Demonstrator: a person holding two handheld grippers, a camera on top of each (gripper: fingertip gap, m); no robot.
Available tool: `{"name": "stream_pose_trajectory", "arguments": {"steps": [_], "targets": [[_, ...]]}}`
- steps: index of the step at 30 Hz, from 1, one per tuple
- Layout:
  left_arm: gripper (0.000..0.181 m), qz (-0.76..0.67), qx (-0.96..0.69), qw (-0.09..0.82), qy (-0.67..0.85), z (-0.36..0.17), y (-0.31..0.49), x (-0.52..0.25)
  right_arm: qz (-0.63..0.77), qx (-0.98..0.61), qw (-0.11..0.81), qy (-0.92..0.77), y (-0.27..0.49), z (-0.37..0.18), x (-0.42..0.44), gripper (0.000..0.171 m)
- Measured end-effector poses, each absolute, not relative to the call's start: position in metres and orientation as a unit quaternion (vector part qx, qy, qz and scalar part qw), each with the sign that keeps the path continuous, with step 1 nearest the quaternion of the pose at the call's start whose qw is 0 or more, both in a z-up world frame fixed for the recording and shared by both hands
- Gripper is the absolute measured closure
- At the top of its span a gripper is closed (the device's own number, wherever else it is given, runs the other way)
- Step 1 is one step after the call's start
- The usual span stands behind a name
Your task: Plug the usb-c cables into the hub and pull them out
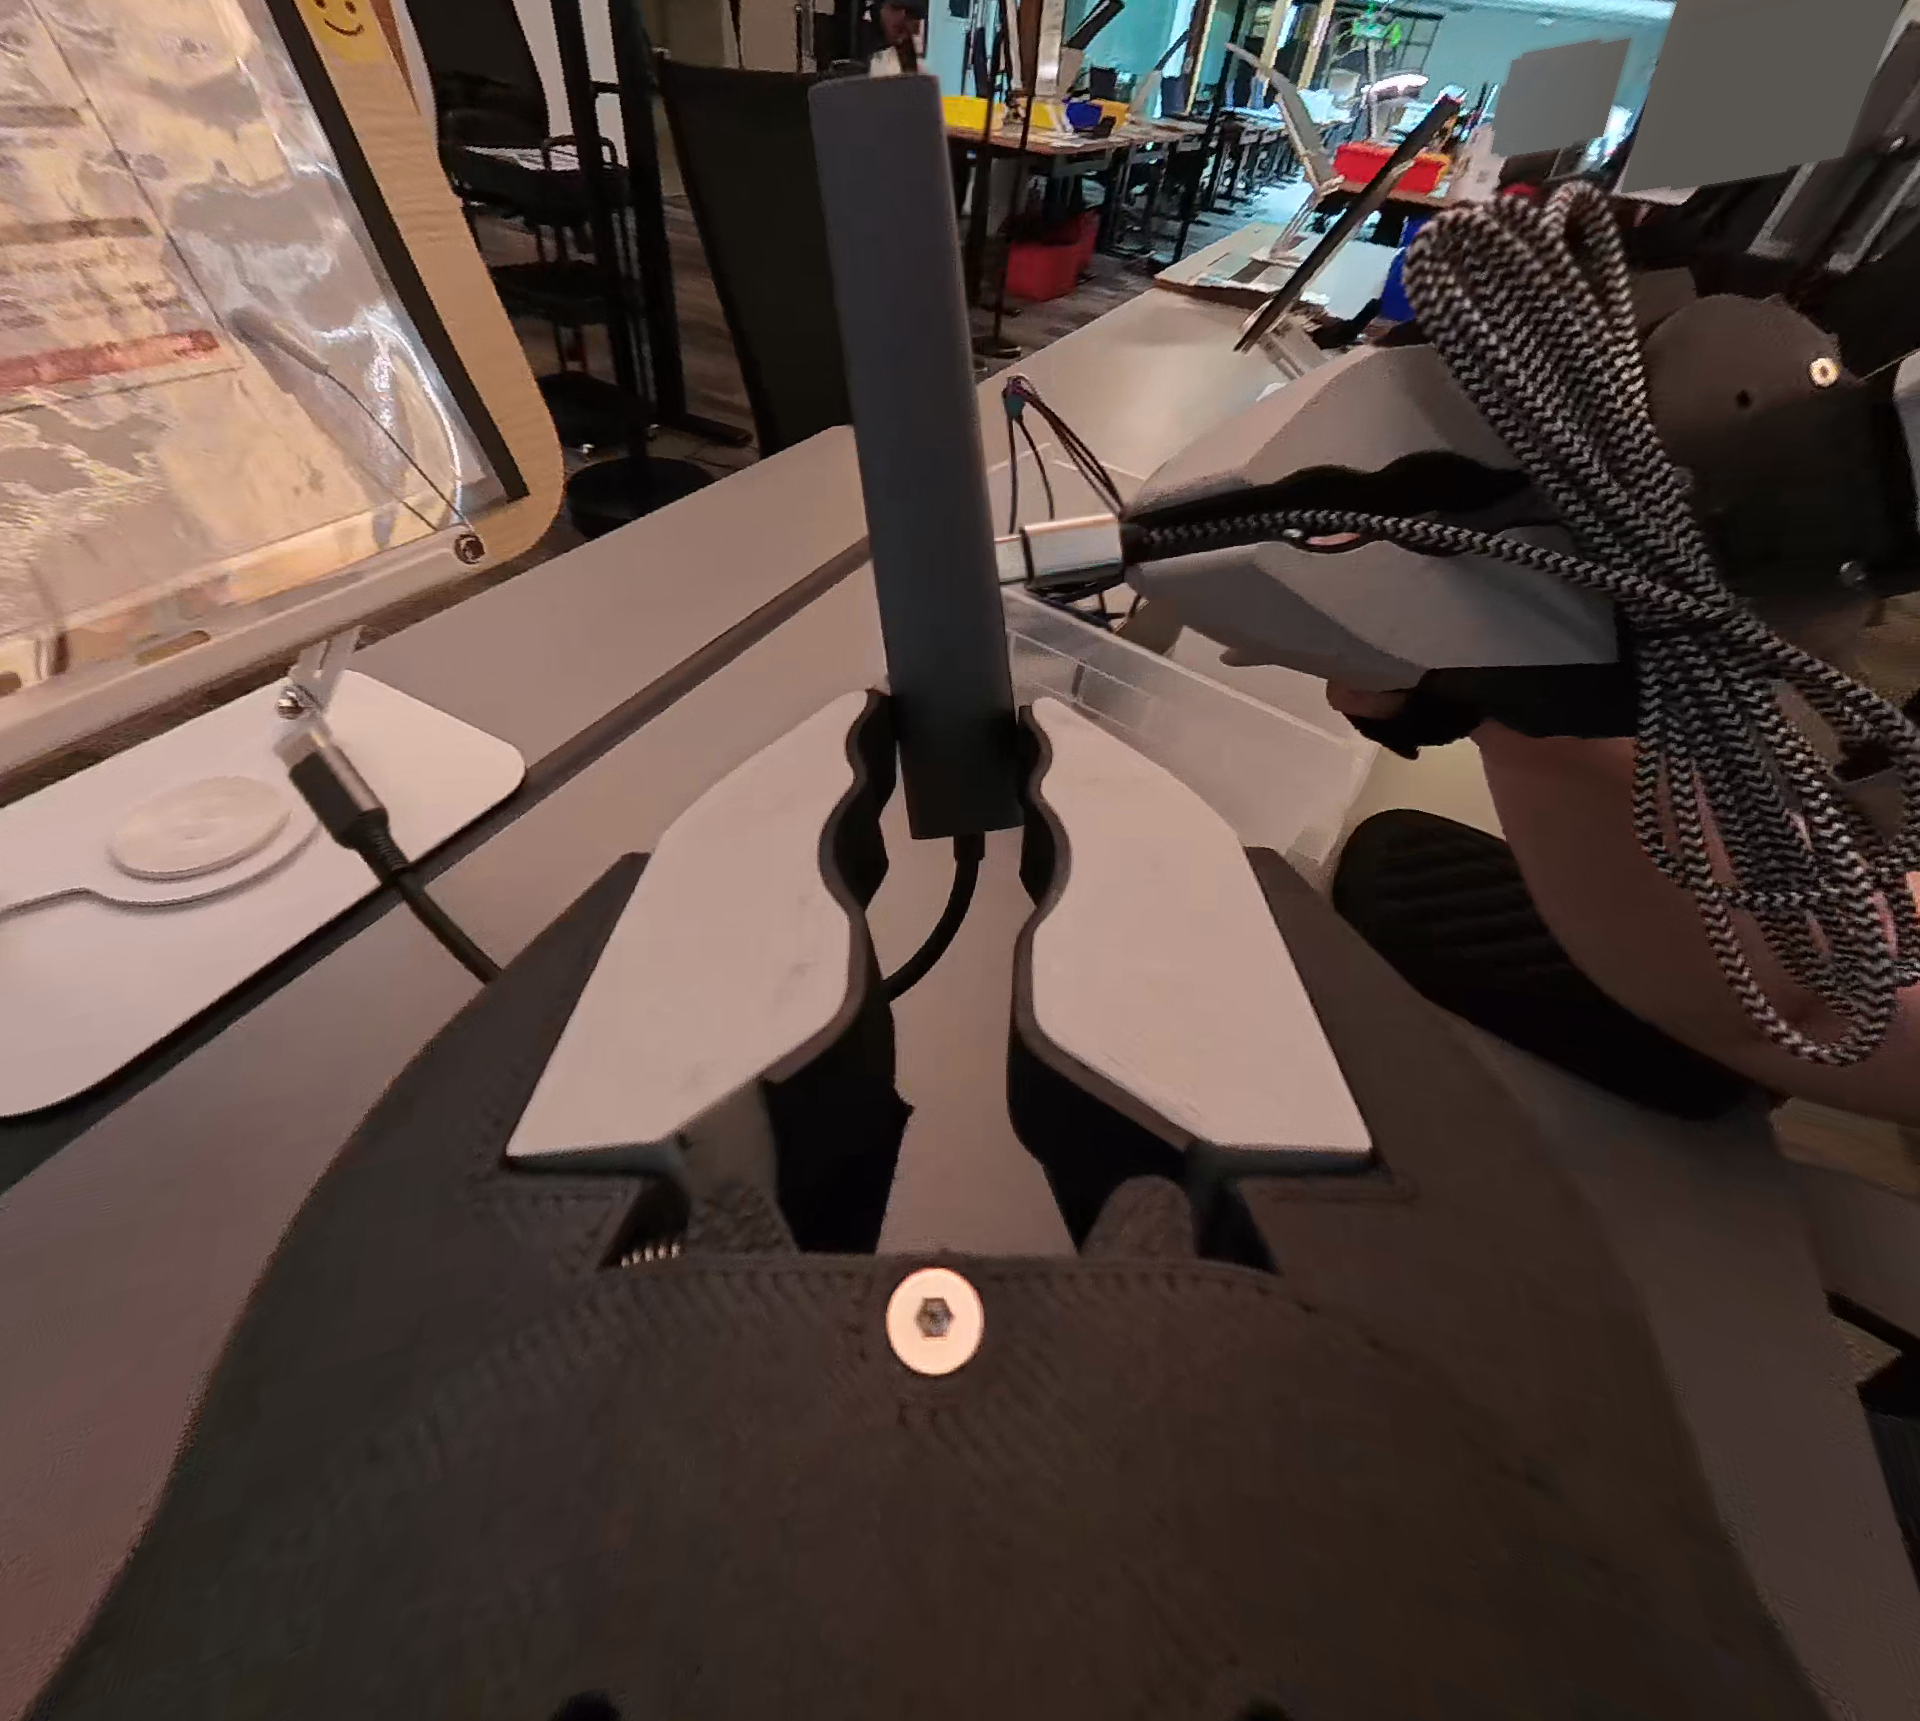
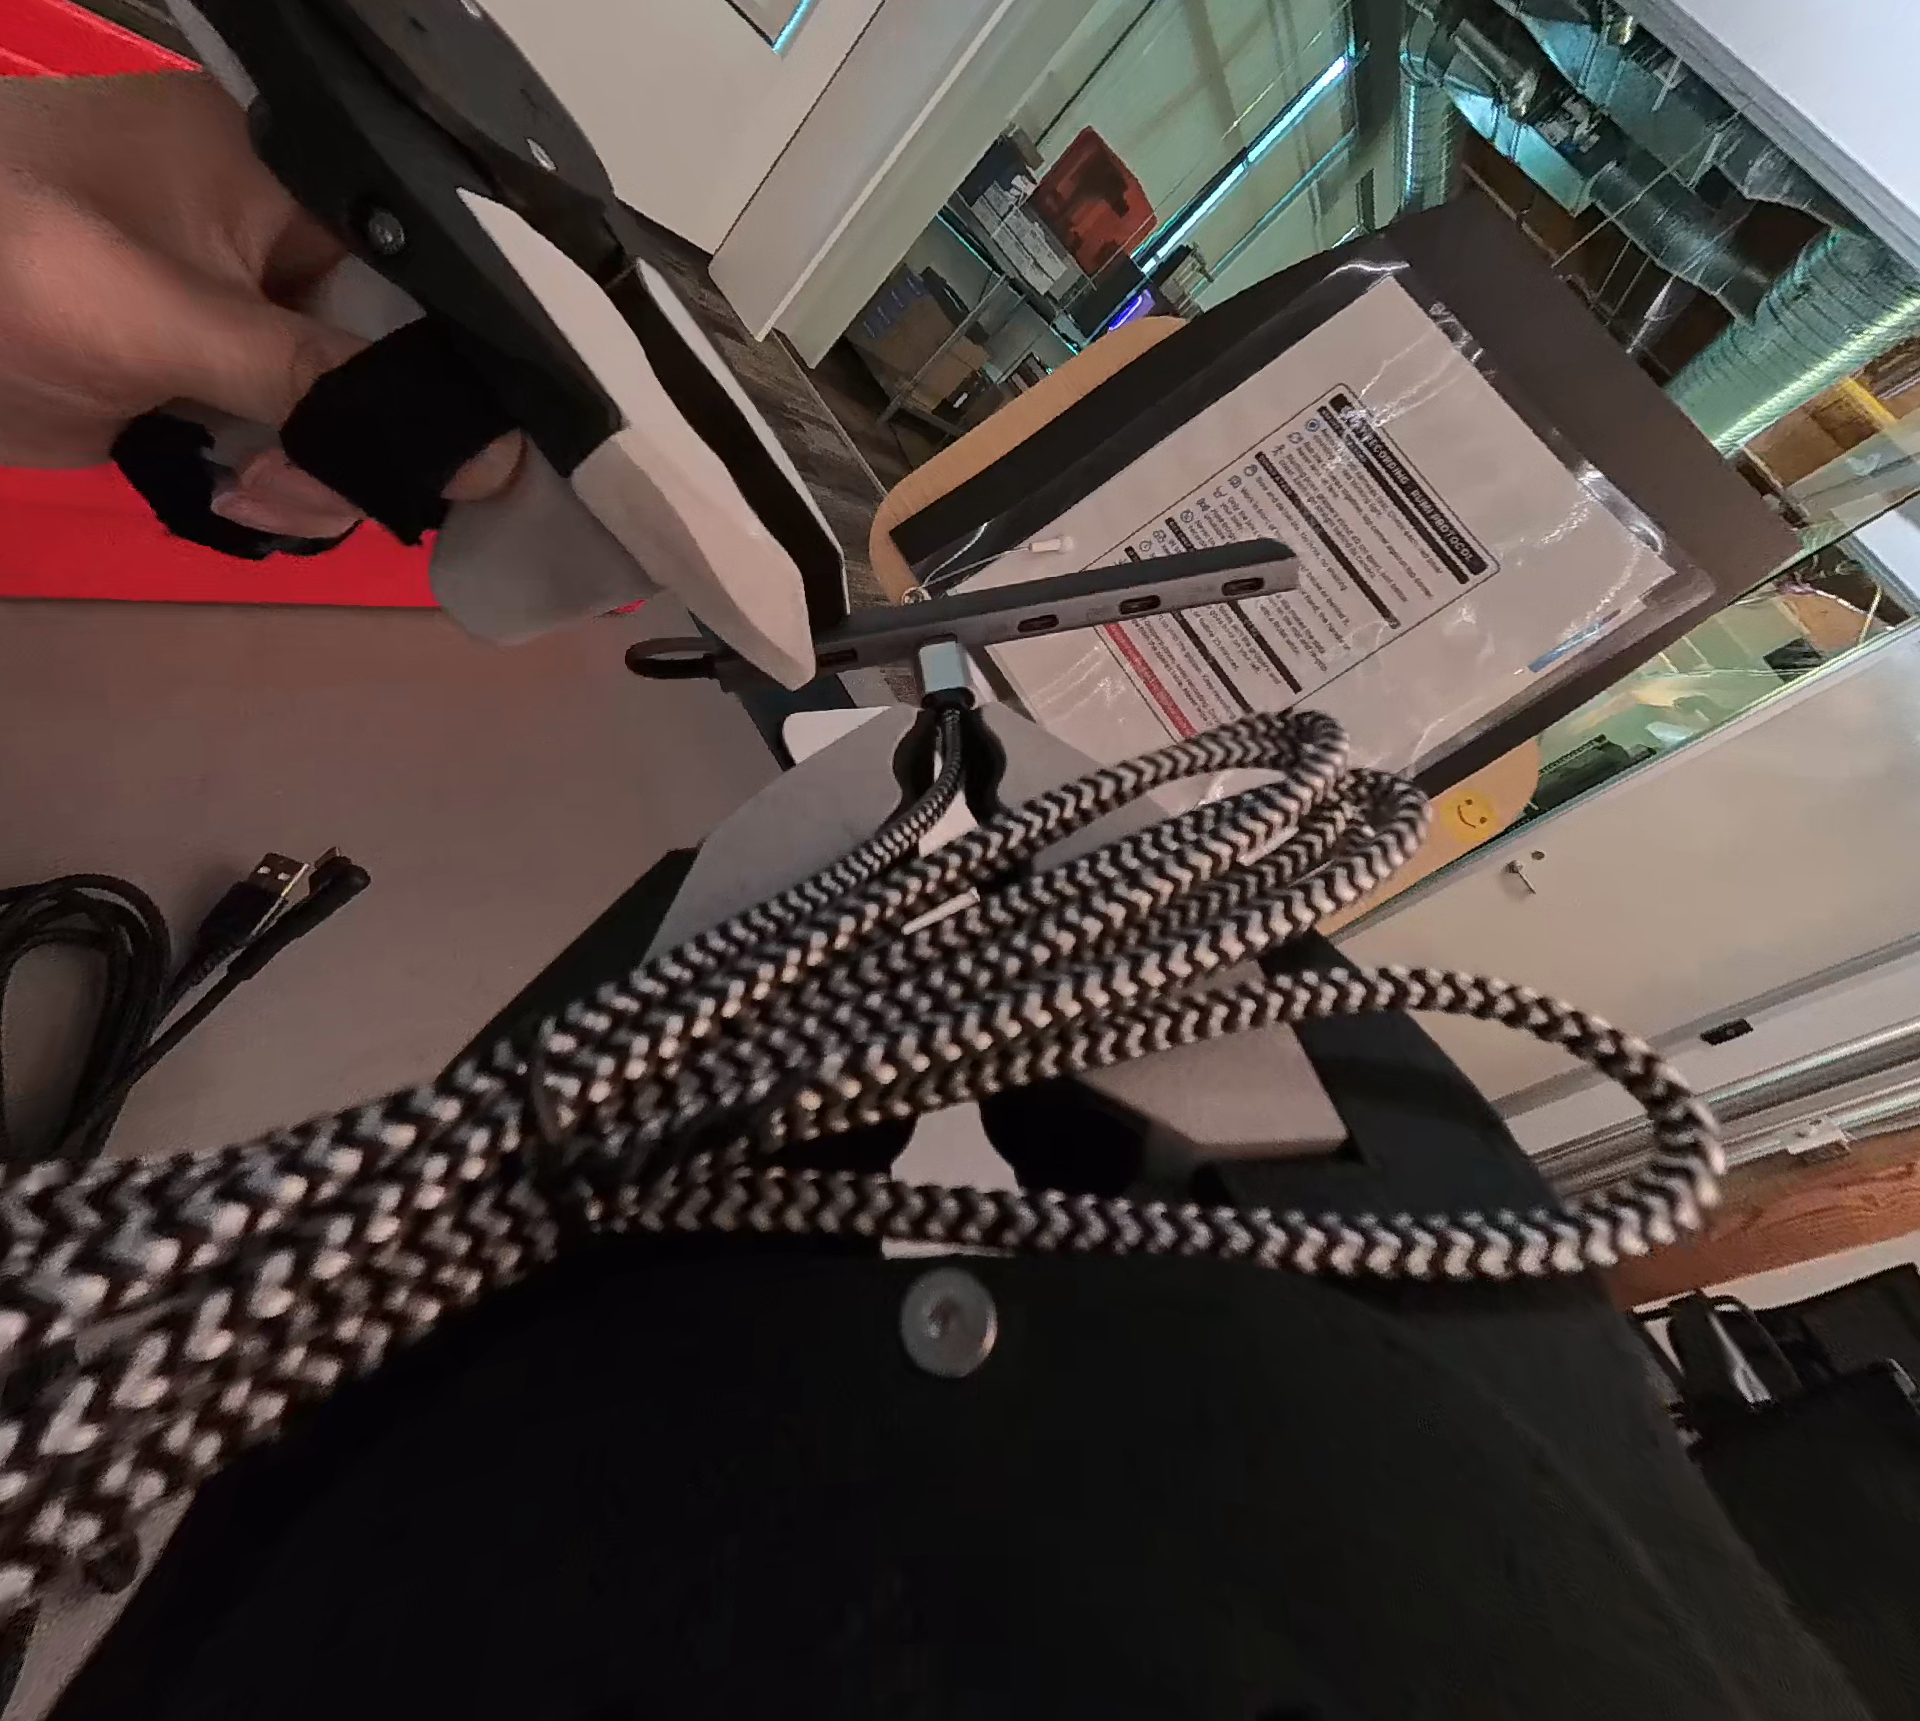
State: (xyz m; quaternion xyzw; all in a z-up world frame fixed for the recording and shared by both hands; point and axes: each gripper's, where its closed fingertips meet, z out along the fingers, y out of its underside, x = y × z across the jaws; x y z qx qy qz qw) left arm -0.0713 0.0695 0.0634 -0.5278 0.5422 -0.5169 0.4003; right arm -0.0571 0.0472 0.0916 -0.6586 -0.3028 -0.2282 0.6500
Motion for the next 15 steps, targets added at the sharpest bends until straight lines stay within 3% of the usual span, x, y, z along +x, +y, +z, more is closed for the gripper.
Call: {"name": "stream_pose_trajectory", "arguments": {"steps": [15], "targets": [[0.160,-0.470,-0.539,0.415,0.563,0.0613,0.0714,-0.0732,-0.220,-0.650,0.656,-0.314,0.0492,0.0883,-0.0586,0.166]]}}
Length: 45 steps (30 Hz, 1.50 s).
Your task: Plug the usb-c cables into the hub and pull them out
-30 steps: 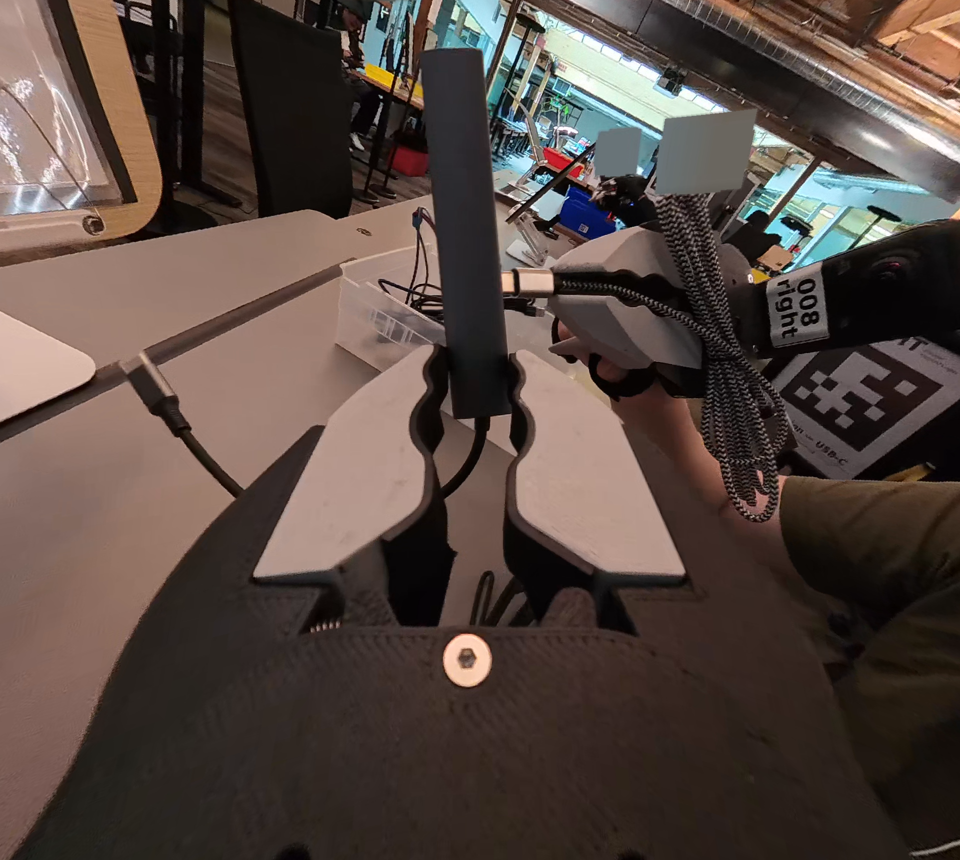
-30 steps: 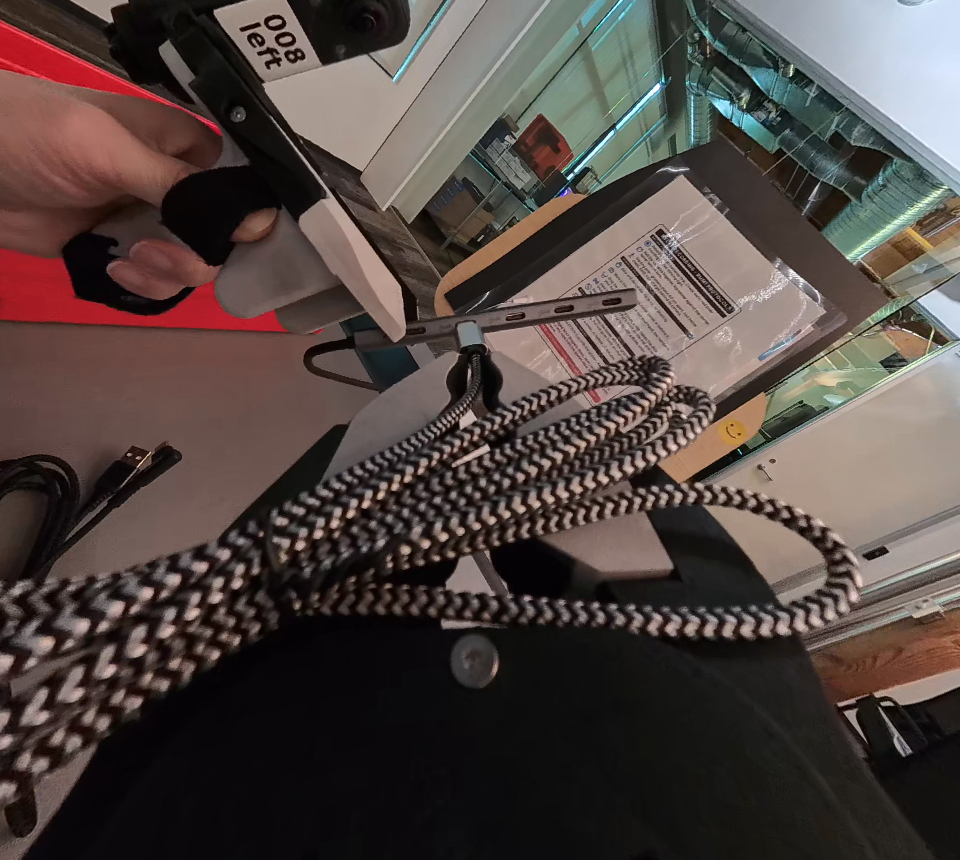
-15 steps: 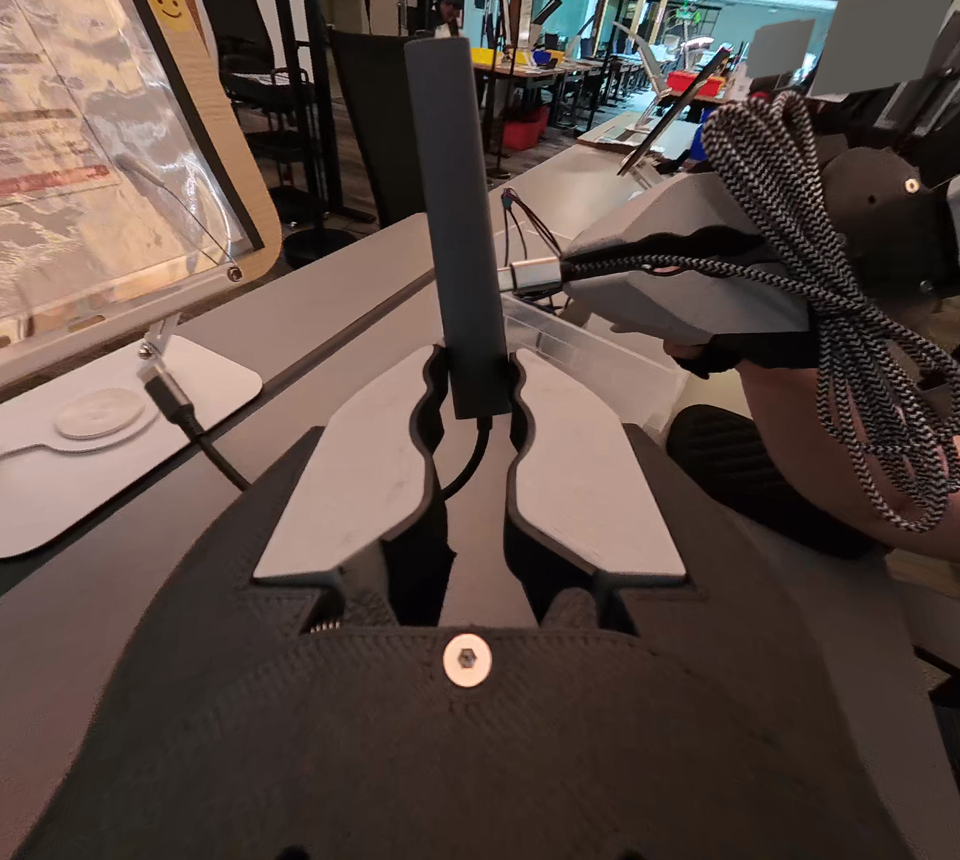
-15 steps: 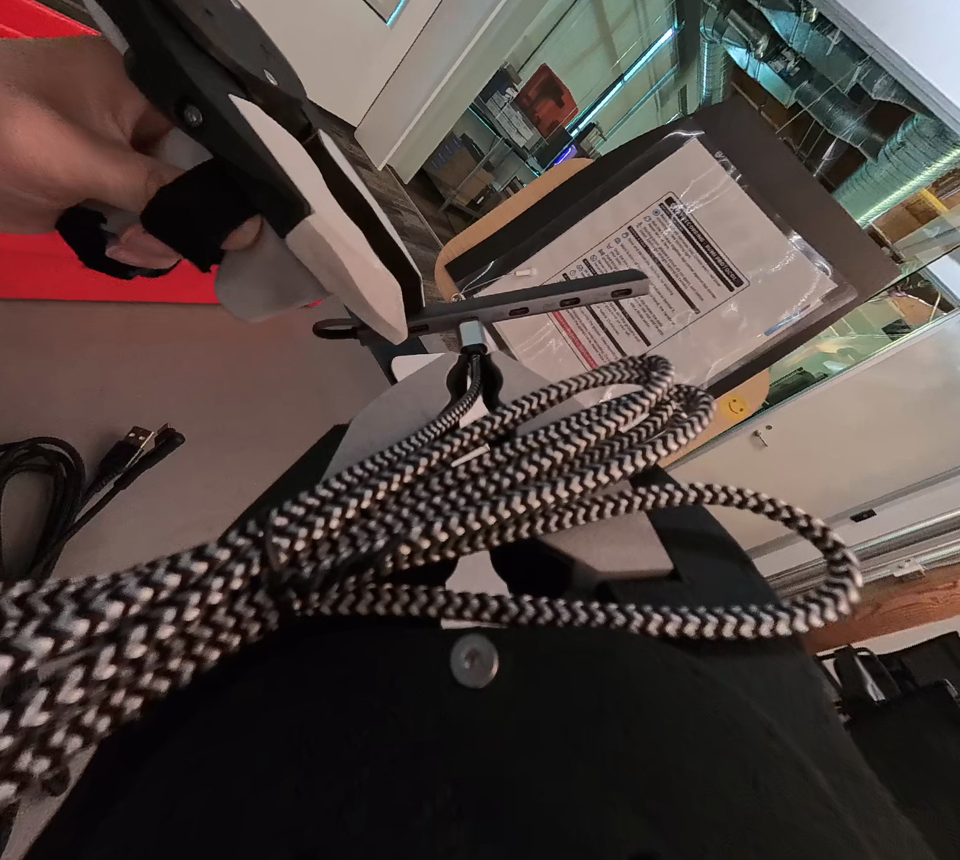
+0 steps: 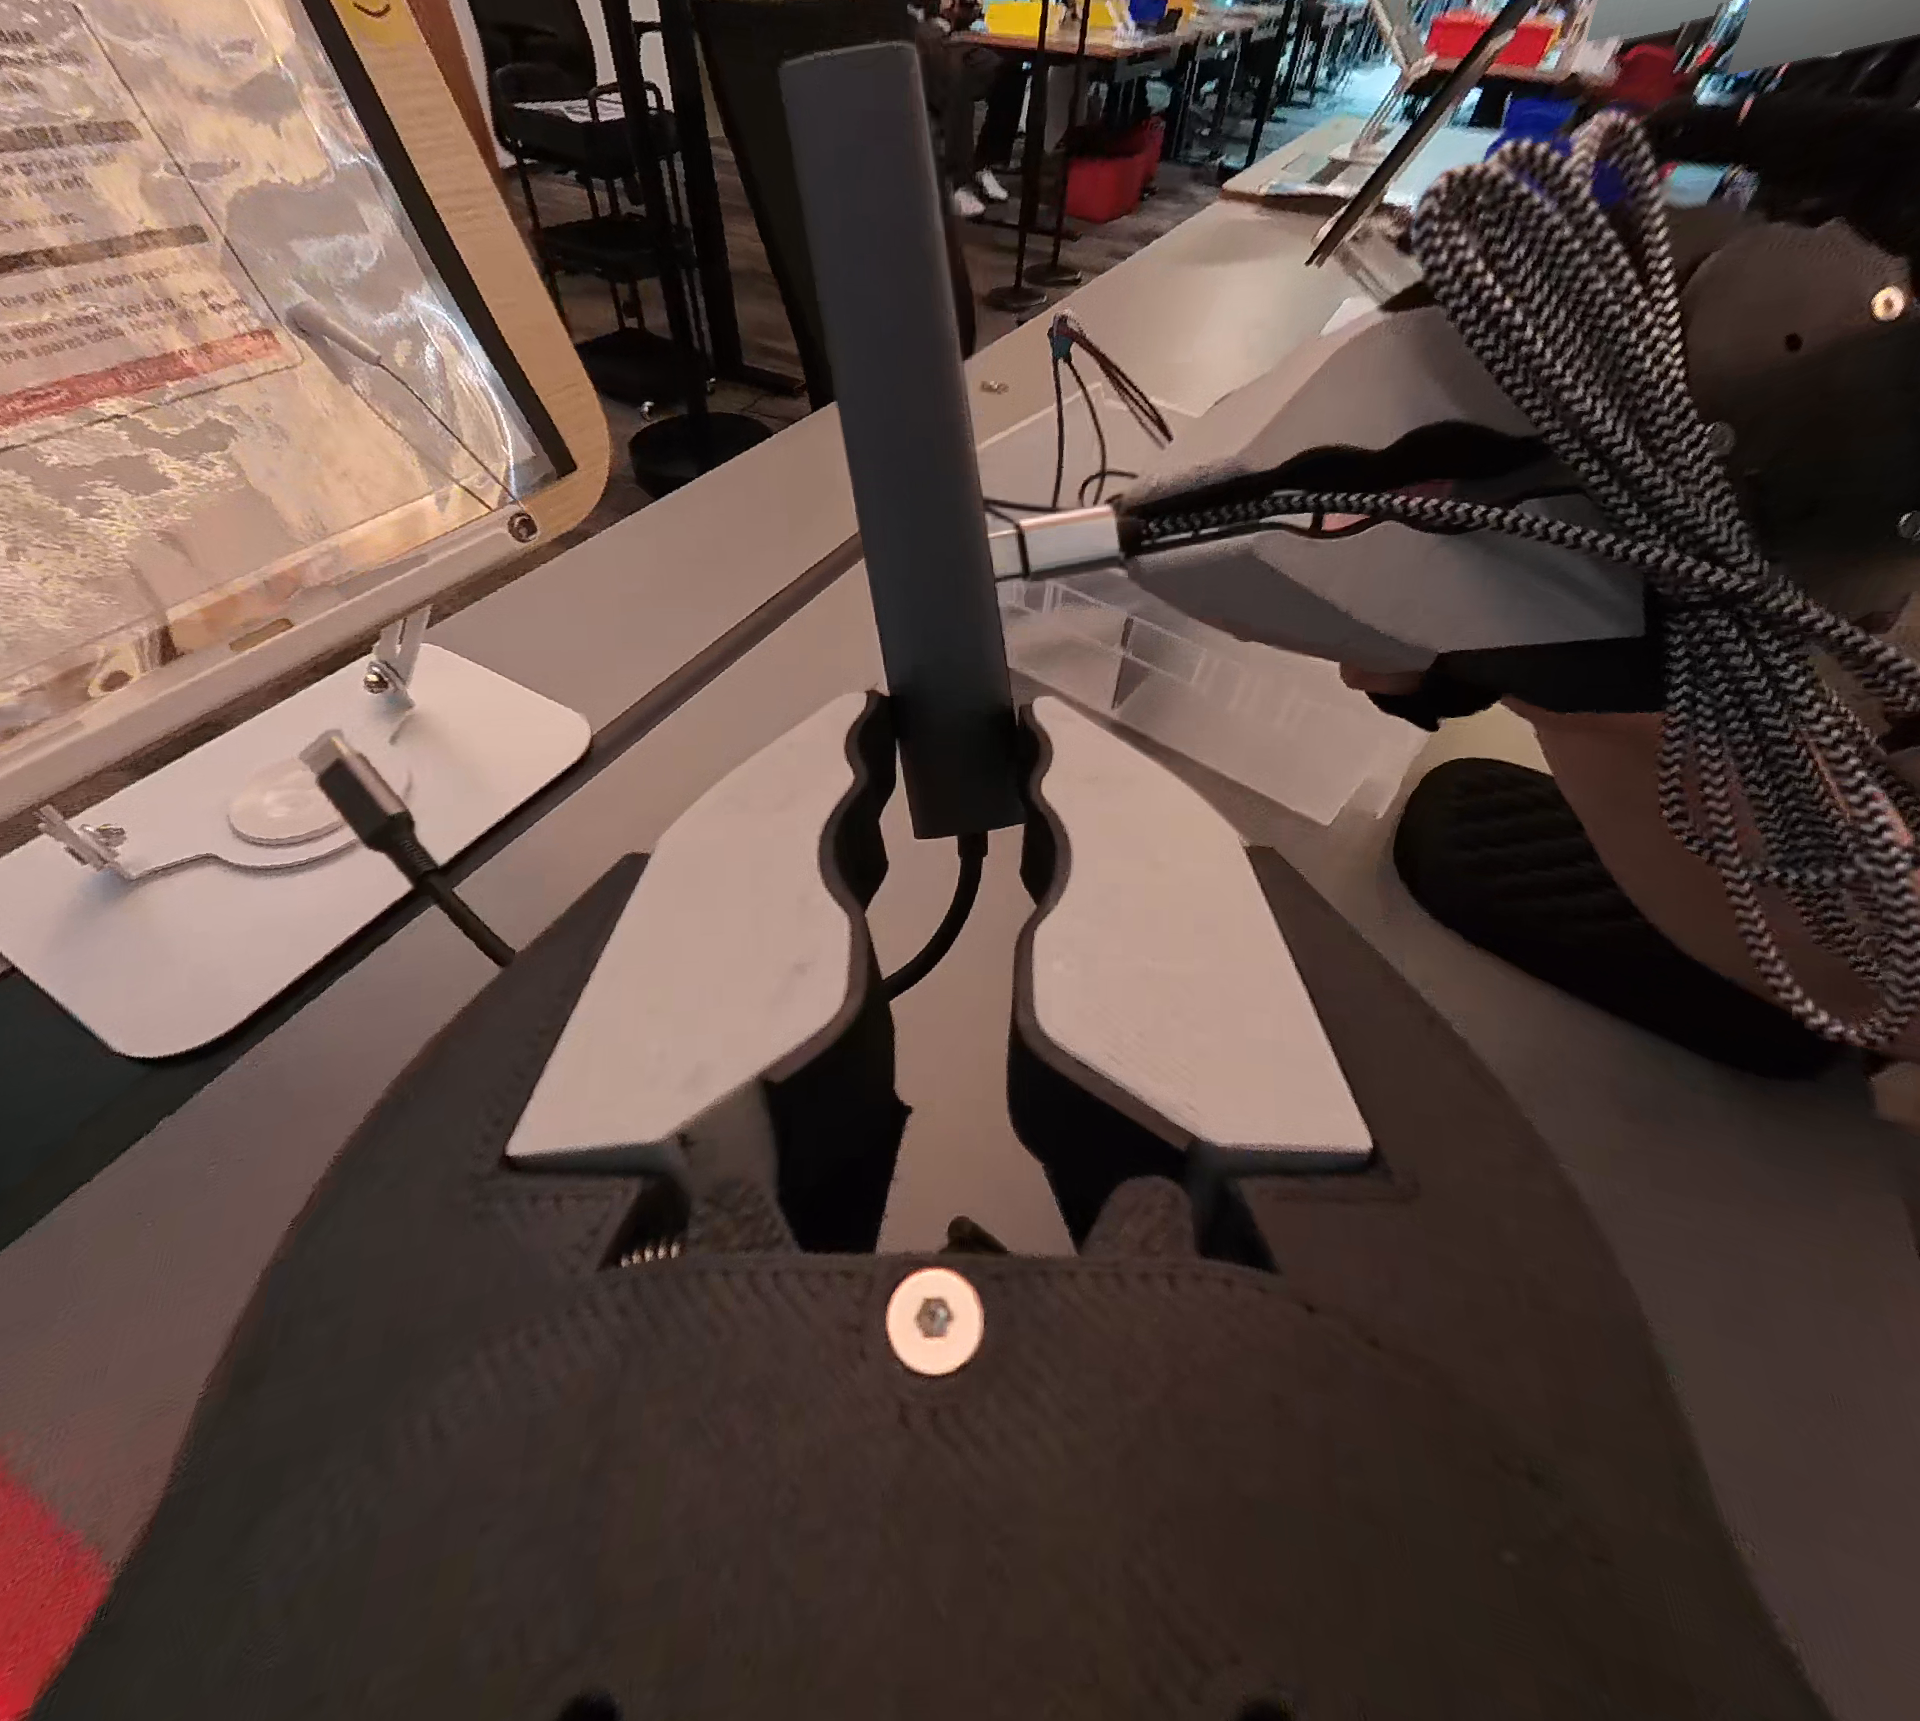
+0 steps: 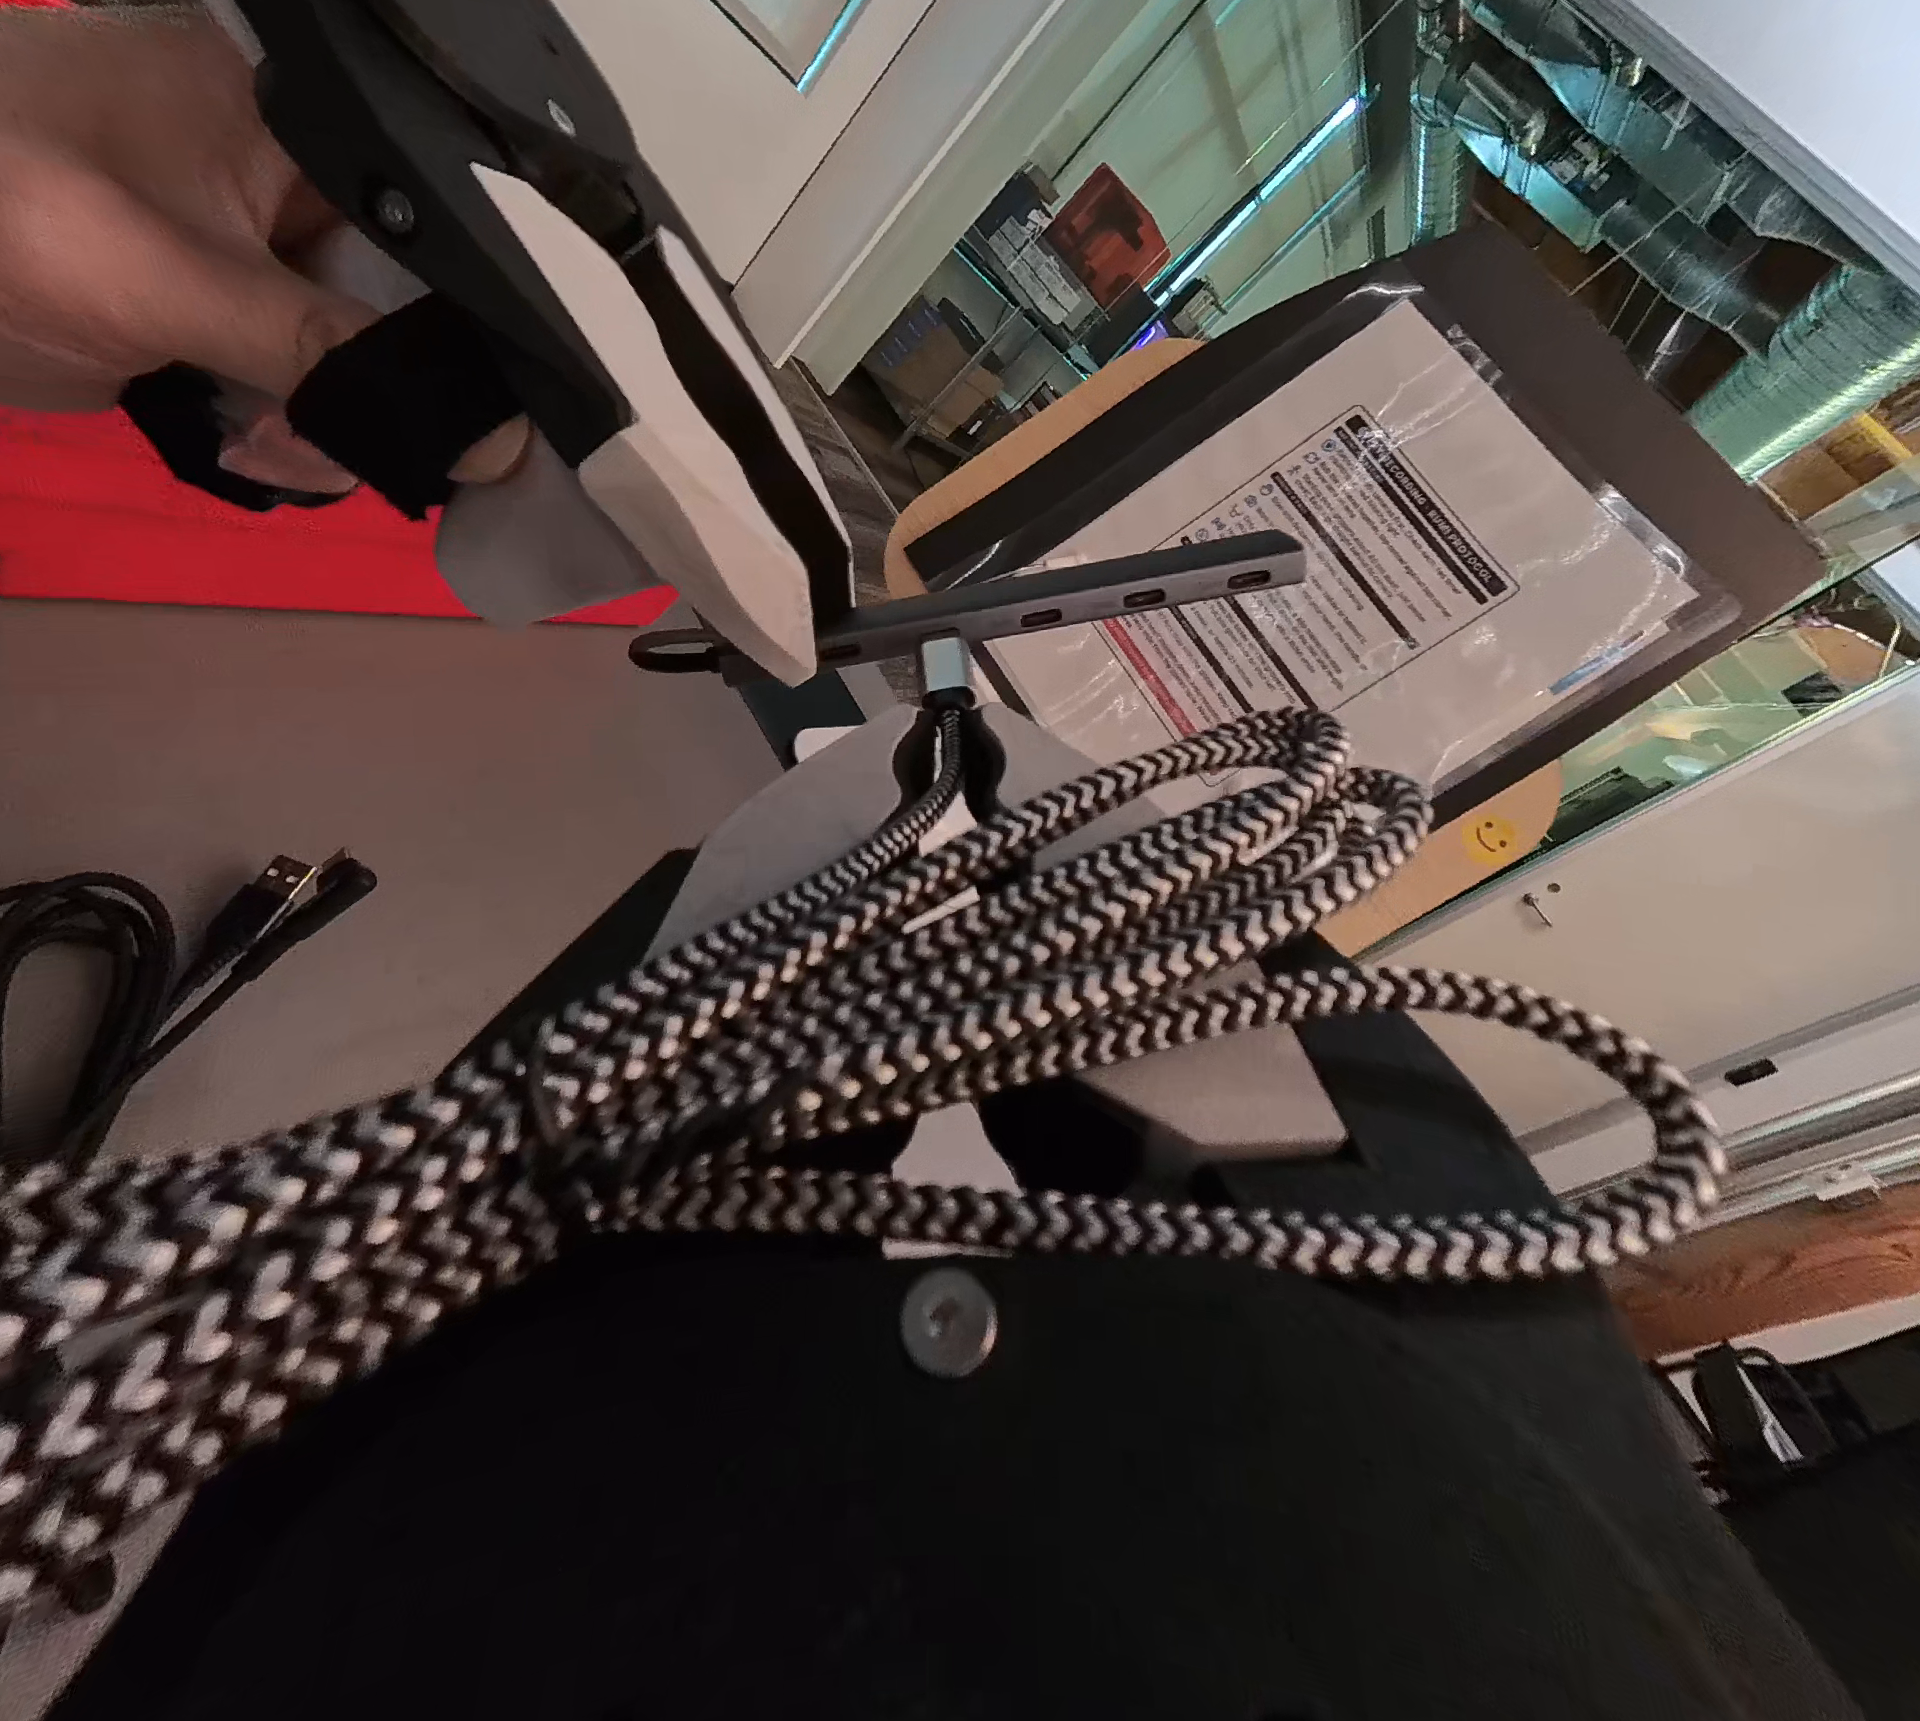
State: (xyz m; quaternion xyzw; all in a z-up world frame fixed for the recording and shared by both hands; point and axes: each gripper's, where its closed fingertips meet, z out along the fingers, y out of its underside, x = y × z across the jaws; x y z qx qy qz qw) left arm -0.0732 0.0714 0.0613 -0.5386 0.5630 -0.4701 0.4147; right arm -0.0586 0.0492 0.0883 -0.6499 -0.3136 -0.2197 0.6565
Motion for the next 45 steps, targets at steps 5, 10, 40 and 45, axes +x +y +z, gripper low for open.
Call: {"name": "stream_pose_trajectory", "arguments": {"steps": [5,10,40,45], "targets": [[0.160,-0.420,-0.541,0.435,0.585,0.060,0.071,-0.075,-0.226,-0.644,0.655,-0.323,0.049,0.087,-0.062,0.166],[0.160,-0.379,-0.548,0.449,0.595,0.058,0.073,-0.076,-0.248,-0.630,0.659,-0.328,0.050,0.087,-0.066,0.166],[0.155,-0.372,-0.548,0.424,0.618,0.032,0.073,-0.067,-0.248,-0.614,0.636,-0.396,0.051,0.068,-0.081,0.168],[0.156,-0.356,-0.563,0.422,0.615,0.026,0.076,-0.066,-0.245,-0.610,0.641,-0.397,0.053,0.065,-0.092,0.167]]}}
